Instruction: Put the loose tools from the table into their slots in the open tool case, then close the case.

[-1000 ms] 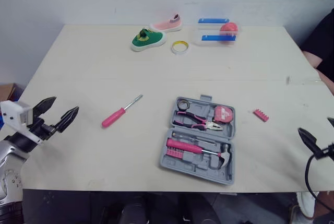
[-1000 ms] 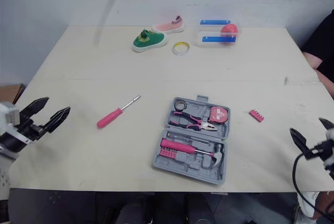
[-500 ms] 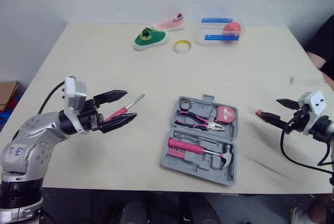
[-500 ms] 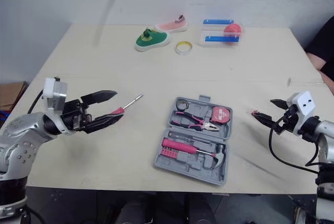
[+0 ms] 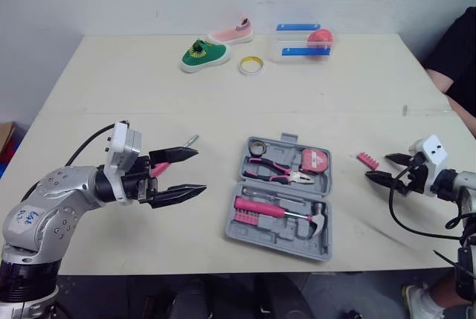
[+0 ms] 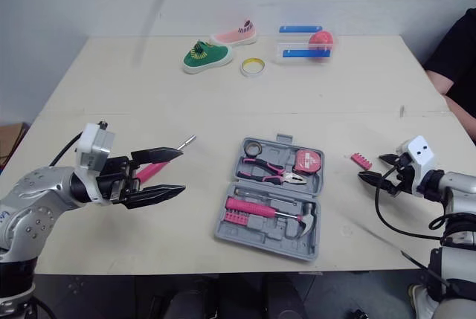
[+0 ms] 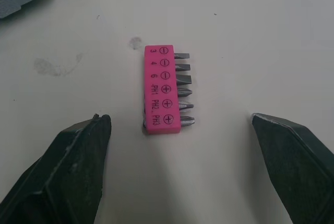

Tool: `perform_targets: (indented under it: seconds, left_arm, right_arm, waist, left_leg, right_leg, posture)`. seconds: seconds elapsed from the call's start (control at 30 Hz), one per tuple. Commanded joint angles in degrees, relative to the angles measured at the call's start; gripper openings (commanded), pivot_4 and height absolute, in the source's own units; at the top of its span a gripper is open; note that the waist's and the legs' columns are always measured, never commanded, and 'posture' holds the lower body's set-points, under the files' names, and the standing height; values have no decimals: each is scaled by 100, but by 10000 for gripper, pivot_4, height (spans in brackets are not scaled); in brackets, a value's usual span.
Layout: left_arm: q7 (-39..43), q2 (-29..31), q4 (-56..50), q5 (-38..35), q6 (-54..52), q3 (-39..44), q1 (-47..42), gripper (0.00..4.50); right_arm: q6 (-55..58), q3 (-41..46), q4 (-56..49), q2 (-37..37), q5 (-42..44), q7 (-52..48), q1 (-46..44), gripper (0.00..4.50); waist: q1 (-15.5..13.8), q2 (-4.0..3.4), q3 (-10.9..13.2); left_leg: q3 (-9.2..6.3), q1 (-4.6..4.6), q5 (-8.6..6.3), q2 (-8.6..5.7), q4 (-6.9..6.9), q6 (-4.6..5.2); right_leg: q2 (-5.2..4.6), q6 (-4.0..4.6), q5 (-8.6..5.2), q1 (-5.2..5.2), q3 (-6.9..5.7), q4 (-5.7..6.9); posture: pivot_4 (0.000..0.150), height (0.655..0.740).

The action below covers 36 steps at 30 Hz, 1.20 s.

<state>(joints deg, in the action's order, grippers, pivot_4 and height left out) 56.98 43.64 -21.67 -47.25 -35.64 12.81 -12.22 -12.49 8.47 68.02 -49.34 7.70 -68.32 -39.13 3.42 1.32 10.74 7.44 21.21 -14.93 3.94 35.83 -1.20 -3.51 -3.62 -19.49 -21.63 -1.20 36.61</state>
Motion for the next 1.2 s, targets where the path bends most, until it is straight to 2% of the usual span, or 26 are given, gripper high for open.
perform_targets:
  seconds: [0.03,0.33,0.63,0.7,0.77,0.83,0.93,1.07,1.2]
  left_arm:
    - [-70,-1,-223,-159,7,183,62,44069]
    - [-124,30,-436,-278,-99,149,288,44069]
    - [-48,166,-465,-242,-173,111,366,44069]
    - [8,207,-444,-235,-176,105,378,45000]
    - [49,246,-413,-233,-175,96,371,45000]
    - [161,322,-321,-219,-171,90,331,45000]
    - [329,452,-257,-241,-208,107,328,45000]
    - [500,626,-235,-297,-294,134,341,45000]
    - [506,517,-209,-249,-222,4,119,45000]
  right_arm:
    - [-187,22,109,45,-77,-35,-110,45000]
    - [233,16,303,233,-99,-229,-468,45000]
    - [208,-25,337,240,-199,-134,-286,45000]
    - [118,-49,324,243,-230,-141,-219,39652]
    - [59,-56,319,259,-242,-123,-182,31791]
    - [-37,-62,327,298,-263,-40,-148,20682]
    - [-221,-33,350,334,-261,80,-114,7865]
    - [-441,21,338,360,-227,174,-116,7876]
    - [-624,137,96,280,-69,-5,-144,7876]
  waist:
    - [12,0,0]
    - [36,0,2]
    - [16,0,2]
    - [9,1,2]
    - [4,0,2]
    - [6,1,1]
    - [9,6,-1]
    - [14,7,-2]
    - [12,8,-1]
  left_leg:
    - [1,-1,-2,0,5,-1]
    - [-1,-3,-4,2,16,-2]
    - [-1,-3,-7,2,20,0]
    - [-2,-3,-7,2,21,1]
    - [-3,-3,-8,2,21,0]
    - [-3,-3,-8,2,21,1]
    - [-3,-5,-9,2,24,1]
    - [-3,-5,-11,1,25,5]
    - [-4,-4,-13,2,24,6]
  right_leg:
    - [0,0,0,1,1,6]
    - [0,3,-2,0,5,23]
    - [-1,4,-2,1,5,22]
    - [-1,5,-3,2,5,22]
    - [-2,5,-3,2,5,22]
    - [-1,6,-3,3,5,21]
    - [-2,6,-3,6,5,22]
    - [-4,6,-3,7,5,21]
    - [-5,7,-3,6,5,21]
  posture:
    - [1500,7400]
    - [1500,7400]
    - [1500,7400]
    - [1500,7400]
    - [1500,7400]
    - [1500,7400]
    - [1500,7400]
    - [1500,7400]
    - [1500,7400]
